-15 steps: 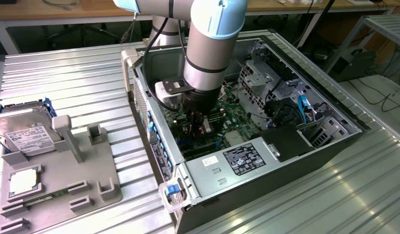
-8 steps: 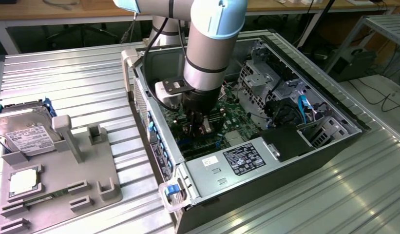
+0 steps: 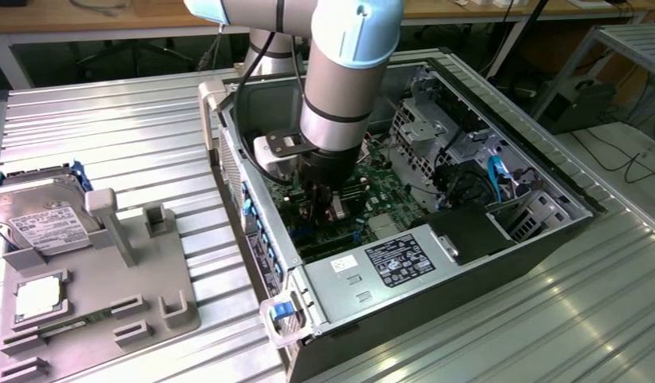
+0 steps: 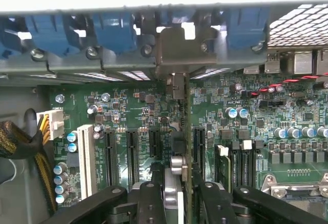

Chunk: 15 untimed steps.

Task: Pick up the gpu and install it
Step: 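Insert the gpu into the slot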

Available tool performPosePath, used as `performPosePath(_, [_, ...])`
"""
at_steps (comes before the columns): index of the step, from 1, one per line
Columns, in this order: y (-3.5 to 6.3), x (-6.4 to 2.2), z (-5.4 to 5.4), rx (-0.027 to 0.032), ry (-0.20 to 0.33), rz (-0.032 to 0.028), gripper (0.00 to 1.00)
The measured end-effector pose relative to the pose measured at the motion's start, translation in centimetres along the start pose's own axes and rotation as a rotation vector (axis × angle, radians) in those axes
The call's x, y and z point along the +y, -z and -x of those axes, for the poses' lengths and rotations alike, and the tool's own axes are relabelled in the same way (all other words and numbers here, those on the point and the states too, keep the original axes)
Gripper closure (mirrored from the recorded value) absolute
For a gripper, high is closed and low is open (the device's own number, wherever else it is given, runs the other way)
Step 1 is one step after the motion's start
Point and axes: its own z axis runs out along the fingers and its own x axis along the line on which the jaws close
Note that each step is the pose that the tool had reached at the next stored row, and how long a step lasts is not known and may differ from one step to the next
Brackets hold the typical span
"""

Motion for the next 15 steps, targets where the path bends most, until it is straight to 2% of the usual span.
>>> performPosePath(15, [0.39, 0.00, -0.03, 0.0001, 0.000, 0.0004, 0.69])
